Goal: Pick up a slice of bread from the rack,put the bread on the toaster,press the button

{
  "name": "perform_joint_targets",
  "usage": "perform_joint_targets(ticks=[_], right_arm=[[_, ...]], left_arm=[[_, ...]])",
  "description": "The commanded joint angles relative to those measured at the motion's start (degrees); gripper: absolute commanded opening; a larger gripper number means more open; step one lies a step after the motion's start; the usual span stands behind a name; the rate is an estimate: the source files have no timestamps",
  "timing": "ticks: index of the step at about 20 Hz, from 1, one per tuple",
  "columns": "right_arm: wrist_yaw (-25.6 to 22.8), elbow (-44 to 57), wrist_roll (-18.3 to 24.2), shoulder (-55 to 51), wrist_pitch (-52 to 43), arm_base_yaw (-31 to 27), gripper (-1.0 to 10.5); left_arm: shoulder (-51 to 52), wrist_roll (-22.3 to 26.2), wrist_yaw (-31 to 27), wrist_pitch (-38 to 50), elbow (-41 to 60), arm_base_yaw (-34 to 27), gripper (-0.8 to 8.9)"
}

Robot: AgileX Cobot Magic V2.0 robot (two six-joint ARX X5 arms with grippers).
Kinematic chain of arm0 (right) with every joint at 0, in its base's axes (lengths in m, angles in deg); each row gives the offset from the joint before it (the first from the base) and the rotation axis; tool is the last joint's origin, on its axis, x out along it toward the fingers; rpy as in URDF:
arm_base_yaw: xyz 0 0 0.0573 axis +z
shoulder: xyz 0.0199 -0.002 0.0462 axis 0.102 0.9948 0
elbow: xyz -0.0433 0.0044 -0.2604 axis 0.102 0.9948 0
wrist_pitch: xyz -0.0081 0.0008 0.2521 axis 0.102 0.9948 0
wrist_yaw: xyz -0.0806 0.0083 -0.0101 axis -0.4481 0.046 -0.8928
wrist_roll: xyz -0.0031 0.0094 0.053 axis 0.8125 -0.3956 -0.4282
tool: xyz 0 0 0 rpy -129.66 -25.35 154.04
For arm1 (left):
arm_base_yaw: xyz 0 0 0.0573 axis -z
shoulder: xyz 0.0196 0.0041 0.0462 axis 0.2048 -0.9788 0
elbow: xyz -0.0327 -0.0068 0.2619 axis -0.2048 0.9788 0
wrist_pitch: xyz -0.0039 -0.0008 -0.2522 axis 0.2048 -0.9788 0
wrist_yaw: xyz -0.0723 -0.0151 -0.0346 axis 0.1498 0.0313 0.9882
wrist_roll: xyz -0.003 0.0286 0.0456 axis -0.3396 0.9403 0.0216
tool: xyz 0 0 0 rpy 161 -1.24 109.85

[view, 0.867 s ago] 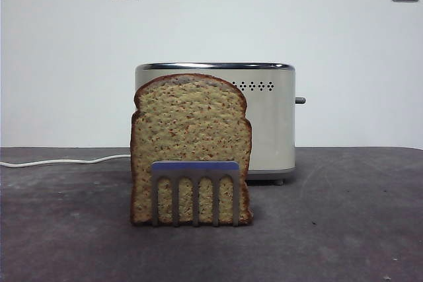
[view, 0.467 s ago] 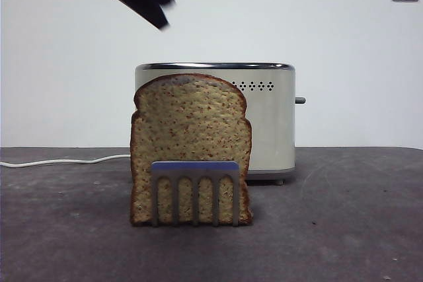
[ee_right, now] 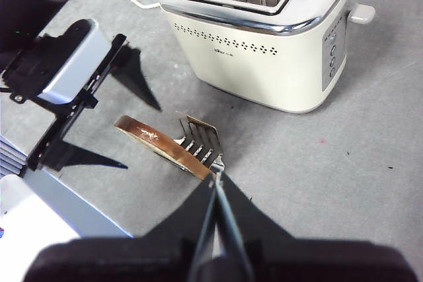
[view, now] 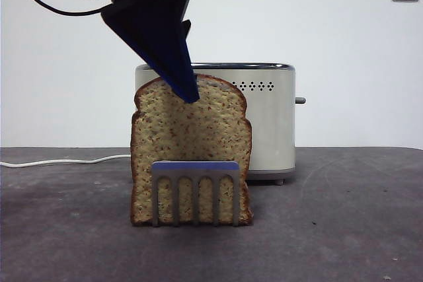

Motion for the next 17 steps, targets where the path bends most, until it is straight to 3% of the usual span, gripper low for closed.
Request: perform_joint_targets(ticks=[1,12,17], right_arm=[[0.02,-0.13,0.5,0.02,-0.26,0.15,-0.1],[0.04,-0.13,0.48,0.72,-0.26,0.15,-0.1],[0.04,-0.13,0.5,0.9,-0.26,0.15,-0.1]], left_arm=[[-0.15,0.61,0.11,0.11,0.02,0.44,-0.12],[-0.09,0.61,0.02,-0.04,-0.96,0.5,-0.08],[0.02,0.61,0.04,-7.23,-11.15,0.5,-0.08]])
